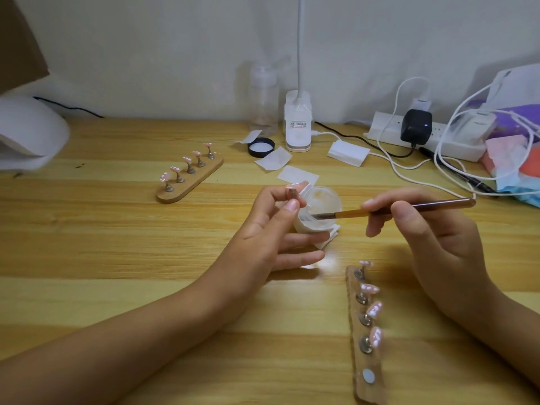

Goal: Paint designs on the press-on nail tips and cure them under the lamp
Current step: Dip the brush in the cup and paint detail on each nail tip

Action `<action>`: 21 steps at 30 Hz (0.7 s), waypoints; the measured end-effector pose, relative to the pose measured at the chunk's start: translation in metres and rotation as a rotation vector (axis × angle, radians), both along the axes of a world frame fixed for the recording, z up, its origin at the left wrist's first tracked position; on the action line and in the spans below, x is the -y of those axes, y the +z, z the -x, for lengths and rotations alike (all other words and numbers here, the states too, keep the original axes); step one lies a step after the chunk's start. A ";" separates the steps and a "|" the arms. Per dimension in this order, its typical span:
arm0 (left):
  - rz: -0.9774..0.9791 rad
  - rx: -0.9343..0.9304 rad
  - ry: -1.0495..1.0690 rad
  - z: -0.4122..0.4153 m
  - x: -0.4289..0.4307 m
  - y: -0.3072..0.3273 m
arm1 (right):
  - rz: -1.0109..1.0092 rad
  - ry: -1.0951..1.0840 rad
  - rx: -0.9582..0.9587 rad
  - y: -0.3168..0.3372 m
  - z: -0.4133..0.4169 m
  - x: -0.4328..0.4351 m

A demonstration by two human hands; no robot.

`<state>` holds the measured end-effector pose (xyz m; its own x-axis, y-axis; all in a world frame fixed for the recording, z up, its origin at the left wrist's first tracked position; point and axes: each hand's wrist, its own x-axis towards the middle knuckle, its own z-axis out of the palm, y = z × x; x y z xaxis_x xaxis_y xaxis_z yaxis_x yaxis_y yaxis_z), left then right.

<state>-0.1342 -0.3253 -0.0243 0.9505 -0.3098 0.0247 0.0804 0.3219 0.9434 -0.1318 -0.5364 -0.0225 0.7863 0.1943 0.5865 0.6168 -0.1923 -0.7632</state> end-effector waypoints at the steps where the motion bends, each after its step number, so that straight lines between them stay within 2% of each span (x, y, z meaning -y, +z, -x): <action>1: -0.001 0.003 -0.004 -0.001 0.000 0.000 | -0.003 -0.005 0.005 0.000 0.000 0.000; 14: -0.026 0.035 -0.042 0.000 0.000 0.000 | 0.175 -0.046 0.139 0.002 0.002 -0.003; 21: -0.007 0.010 -0.038 0.000 0.000 -0.001 | 0.086 -0.044 0.131 0.000 0.001 -0.001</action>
<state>-0.1338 -0.3256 -0.0250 0.9378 -0.3457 0.0318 0.0832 0.3127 0.9462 -0.1324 -0.5352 -0.0228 0.7127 0.2154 0.6676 0.6999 -0.2826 -0.6560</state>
